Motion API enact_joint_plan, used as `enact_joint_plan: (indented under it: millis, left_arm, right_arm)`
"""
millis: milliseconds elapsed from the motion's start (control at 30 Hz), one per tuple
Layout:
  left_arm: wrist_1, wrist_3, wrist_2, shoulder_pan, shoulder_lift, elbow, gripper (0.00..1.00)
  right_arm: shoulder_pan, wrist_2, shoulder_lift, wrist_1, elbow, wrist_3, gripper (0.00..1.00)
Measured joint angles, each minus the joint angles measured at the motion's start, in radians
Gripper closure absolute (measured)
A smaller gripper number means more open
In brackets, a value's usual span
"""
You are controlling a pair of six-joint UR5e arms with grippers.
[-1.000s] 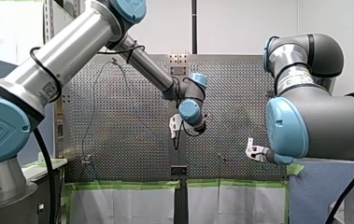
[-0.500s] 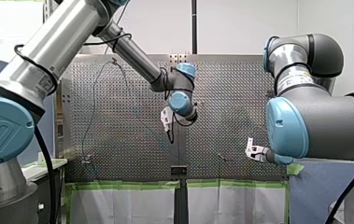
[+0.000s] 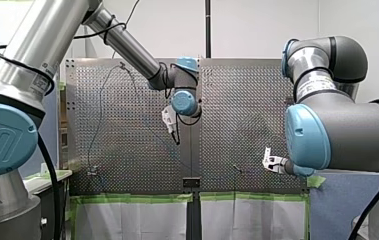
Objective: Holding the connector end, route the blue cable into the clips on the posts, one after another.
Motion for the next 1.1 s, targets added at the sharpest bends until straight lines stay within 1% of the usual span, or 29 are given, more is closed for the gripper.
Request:
enact_joint_plan:
  millis: [67, 167, 267, 333, 400, 600, 733, 900, 1100]
  left_arm:
    - [0.016, -0.001, -0.007, 0.003, 0.016, -0.017, 0.0]
    - [0.039, -0.003, -0.024, 0.007, 0.039, -0.039, 0.0]
    - [0.066, -0.006, -0.04, 0.009, 0.066, -0.066, 0.0]
    - [0.088, -0.007, -0.044, 0.01, 0.088, -0.088, 0.0]
    - [0.107, -0.008, -0.045, 0.011, 0.107, -0.107, 0.0]
    - [0.164, -0.015, -0.041, 0.009, 0.164, -0.164, 0.0]
    - [0.203, -0.018, -0.039, 0.01, 0.203, -0.204, 0.0]
    - [0.251, -0.02, -0.038, 0.011, 0.251, -0.251, 0.0]
    - [0.306, -0.02, -0.037, 0.011, 0.306, -0.306, 0.0]
  right_arm:
    - [0.0, 0.006, 0.0, 0.002, 0.0, -0.003, 1.0]
    - [-0.003, 0.022, -0.001, 0.013, 0.0, -0.014, 1.0]
    - [-0.008, 0.035, -0.001, 0.03, 0.0, -0.031, 1.0]
    - [-0.013, 0.041, -0.001, 0.043, 0.0, -0.046, 1.0]
    - [-0.016, 0.044, -0.002, 0.054, 0.0, -0.061, 1.0]
    - [-0.023, 0.046, -0.006, 0.074, 0.004, -0.093, 1.0]
    - [-0.028, 0.054, -0.022, 0.07, 0.022, -0.1, 1.0]
    - [-0.033, 0.083, -0.062, 0.052, 0.058, -0.102, 1.0]
    - [-0.034, 0.11, -0.111, 0.032, 0.103, -0.102, 1.0]
